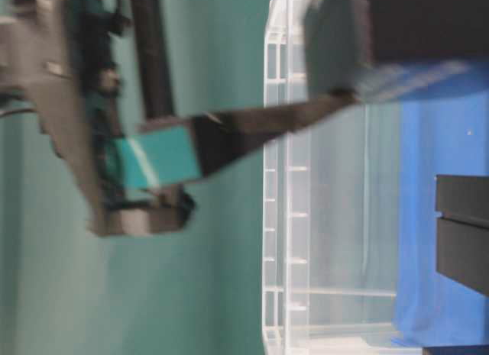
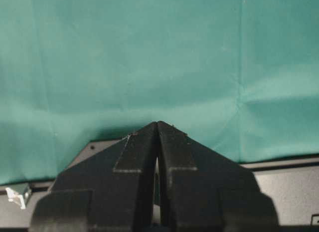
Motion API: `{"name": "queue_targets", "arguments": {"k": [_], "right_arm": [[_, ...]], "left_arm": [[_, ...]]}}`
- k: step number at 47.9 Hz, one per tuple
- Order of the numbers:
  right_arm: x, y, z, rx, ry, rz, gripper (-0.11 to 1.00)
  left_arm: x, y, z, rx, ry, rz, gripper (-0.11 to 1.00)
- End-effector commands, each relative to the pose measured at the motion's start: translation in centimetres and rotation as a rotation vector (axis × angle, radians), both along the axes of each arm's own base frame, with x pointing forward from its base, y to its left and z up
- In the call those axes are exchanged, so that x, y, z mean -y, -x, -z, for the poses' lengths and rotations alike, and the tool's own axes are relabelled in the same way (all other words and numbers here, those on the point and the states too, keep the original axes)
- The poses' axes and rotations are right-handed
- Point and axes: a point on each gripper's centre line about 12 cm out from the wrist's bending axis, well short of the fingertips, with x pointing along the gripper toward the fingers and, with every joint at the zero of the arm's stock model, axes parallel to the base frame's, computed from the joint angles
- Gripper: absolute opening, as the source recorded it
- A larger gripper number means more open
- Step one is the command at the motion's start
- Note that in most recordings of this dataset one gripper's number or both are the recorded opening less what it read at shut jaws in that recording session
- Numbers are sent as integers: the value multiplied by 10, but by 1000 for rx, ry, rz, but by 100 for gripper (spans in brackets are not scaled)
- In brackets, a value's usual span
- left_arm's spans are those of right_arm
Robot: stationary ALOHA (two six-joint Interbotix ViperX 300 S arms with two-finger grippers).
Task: Take the box out of the case with the left arm.
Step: 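Carry the box forward to the table right of the middle box, then lower the box onto the table and open the left gripper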
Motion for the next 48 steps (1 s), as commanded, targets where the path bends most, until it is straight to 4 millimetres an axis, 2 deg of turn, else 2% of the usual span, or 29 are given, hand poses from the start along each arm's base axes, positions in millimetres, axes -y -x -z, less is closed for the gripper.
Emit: {"name": "queue_targets", "arguments": {"k": [1, 11, 22, 48], "right_arm": [[0, -1, -3, 9, -2, 3, 1], [0, -1, -3, 9, -1, 0, 1], [0, 0, -2, 9, 0, 0, 1], [0, -1, -2, 9, 0, 1, 1]], "left_arm": [[3, 11, -28, 84, 5, 4, 60], [2, 14, -4, 125, -8, -28, 60], [3, 13, 11, 127, -10, -23, 60], [3, 14, 14, 122, -11, -16, 60]]}}
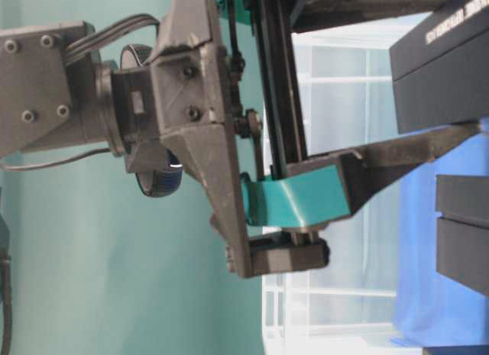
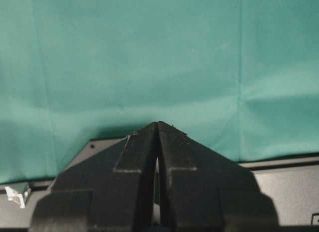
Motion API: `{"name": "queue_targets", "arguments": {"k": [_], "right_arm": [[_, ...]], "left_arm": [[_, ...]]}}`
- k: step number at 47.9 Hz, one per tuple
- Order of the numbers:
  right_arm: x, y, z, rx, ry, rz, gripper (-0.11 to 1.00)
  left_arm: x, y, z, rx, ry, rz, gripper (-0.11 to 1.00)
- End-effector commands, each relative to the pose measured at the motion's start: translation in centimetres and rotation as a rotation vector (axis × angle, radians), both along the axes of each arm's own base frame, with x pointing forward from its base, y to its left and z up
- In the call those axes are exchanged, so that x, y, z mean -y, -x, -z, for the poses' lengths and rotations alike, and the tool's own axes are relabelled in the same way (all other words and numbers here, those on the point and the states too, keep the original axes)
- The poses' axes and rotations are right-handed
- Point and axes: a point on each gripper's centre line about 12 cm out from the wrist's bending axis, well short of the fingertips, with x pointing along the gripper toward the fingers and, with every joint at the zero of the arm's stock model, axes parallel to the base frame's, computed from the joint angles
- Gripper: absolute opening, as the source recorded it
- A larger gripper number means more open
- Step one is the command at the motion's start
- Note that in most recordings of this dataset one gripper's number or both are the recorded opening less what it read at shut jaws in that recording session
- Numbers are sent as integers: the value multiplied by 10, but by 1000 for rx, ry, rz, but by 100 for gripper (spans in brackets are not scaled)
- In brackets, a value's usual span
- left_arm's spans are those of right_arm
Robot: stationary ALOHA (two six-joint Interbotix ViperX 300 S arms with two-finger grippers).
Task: Take the box out of the case with the left arm.
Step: 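Lower the box onto the table and open the left gripper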
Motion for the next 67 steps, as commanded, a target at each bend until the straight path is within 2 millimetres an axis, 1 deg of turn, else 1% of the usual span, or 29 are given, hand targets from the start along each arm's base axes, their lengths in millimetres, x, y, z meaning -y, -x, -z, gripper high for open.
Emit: {"name": "queue_targets", "arguments": {"k": [1, 35, 53, 62, 63, 64, 67], "right_arm": [[1, -1, -3, 12, 3, 2, 1], [0, -1, -4, 17, 1, 1, 1], [0, -1, -3, 15, 1, 3, 1], [0, -1, -4, 17, 1, 1, 1], [0, -1, -4, 15, 1, 1, 1], [0, -1, -3, 14, 1, 3, 1], [0, -1, -4, 17, 3, 1, 1]], "left_arm": [[1, 3, -32, 69, 11, 8, 60], [4, 7, -28, 53, 43, 7, 60], [3, 1, -30, 117, 57, 10, 60], [4, 2, -29, 112, 55, 13, 60], [3, 2, -29, 113, 54, 14, 61], [3, 3, -28, 111, 55, 13, 64], [3, 3, -29, 112, 55, 13, 79]]}}
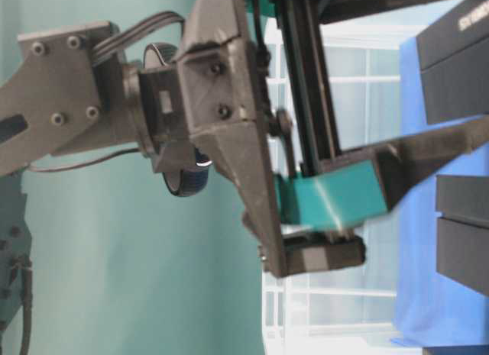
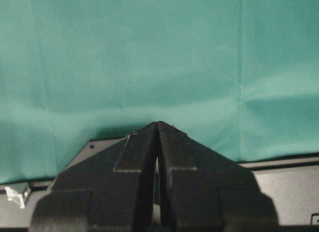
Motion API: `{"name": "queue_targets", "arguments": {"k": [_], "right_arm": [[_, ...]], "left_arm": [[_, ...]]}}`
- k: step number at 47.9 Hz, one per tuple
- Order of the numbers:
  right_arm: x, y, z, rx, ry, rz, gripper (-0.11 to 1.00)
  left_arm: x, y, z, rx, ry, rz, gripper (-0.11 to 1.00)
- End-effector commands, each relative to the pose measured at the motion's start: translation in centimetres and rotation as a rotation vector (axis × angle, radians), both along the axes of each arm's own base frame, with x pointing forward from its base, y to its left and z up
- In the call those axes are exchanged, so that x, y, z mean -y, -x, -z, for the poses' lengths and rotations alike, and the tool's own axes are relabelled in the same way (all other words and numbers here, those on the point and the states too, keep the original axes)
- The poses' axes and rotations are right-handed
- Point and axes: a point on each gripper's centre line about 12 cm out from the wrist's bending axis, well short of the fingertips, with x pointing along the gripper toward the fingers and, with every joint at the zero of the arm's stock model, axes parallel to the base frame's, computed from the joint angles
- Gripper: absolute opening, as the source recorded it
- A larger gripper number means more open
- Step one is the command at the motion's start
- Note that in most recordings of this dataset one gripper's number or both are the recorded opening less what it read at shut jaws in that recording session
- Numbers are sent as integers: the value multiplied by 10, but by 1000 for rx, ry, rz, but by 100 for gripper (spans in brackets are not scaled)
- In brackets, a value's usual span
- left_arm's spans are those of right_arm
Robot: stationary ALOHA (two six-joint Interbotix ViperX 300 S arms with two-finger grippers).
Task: Take the box out of the case with the left arm.
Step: 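Lower the box onto the table and open the left gripper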
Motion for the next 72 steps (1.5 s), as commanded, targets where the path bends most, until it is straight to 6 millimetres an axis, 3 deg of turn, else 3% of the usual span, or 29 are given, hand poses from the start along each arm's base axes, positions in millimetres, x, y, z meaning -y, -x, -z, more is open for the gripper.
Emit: {"name": "queue_targets", "arguments": {"k": [1, 5, 23, 57, 72], "right_arm": [[0, -1, -3, 14, 1, 1, 1], [1, -1, -3, 12, 3, 3, 1], [1, -2, -3, 12, 3, 3, 1], [1, -1, -3, 9, 3, 2, 1], [1, -1, -3, 9, 5, 1, 1]], "left_arm": [[-2, 3, -41, 87, 17, 1, 84], [-2, 4, -42, 87, 17, 1, 96], [-3, 4, -46, 96, 20, -4, 93], [-6, 9, -139, 192, 34, 2, 92], [-5, 16, -144, 153, 25, 4, 92]]}}
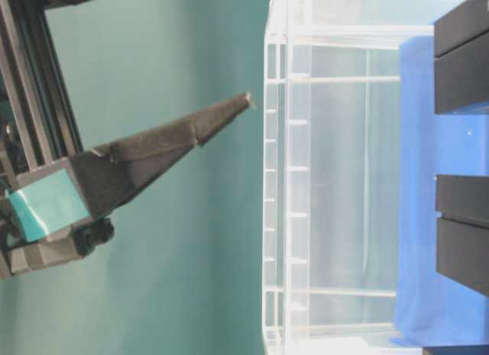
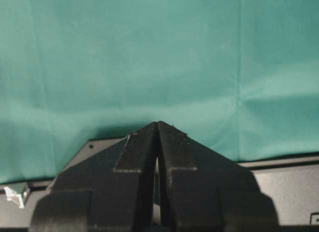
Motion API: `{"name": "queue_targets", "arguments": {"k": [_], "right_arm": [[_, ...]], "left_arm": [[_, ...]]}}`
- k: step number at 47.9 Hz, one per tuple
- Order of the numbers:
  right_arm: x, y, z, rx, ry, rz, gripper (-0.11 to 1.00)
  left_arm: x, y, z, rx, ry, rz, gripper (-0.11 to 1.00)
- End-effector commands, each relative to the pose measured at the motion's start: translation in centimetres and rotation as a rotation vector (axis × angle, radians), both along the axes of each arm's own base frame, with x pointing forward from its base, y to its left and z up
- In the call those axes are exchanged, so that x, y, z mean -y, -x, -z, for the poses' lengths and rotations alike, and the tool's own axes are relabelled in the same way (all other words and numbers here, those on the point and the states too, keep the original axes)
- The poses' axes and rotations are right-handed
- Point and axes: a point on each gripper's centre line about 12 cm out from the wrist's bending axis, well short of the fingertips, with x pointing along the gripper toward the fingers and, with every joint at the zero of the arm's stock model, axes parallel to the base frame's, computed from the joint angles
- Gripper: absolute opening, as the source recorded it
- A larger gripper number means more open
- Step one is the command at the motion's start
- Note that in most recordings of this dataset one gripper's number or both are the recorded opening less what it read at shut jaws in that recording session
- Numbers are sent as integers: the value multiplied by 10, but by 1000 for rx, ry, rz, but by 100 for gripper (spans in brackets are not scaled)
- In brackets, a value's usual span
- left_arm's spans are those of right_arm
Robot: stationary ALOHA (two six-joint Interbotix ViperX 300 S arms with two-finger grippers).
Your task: Take the box out of the case with the left arm.
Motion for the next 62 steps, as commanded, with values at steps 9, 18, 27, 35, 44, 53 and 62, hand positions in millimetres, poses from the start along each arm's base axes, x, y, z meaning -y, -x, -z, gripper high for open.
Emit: {"name": "queue_targets", "arguments": {"k": [9, 18, 27, 35, 44, 53, 62], "right_arm": [[0, -1, -3, 11, 0, 3, 1], [0, -1, -3, 11, -1, 1, 1], [0, 0, -3, 2, -3, 2, 1], [-1, 2, -2, -12, -5, 1, 1], [0, 4, -4, -15, -5, 4, 1], [-1, 6, -4, -20, -5, 3, 1], [0, 5, -4, -21, -5, 4, 1]], "left_arm": [[4, 11, -32, 62, 8, 18, 92], [10, 29, -36, 30, -7, 56, 92], [11, 62, -38, -8, -9, 62, 92], [9, 104, -44, -31, 2, 39, 92], [6, 157, -40, -66, 13, 4, 92], [7, 204, -33, -84, 28, -13, 92], [9, 243, -24, -100, 32, 1, 92]]}}
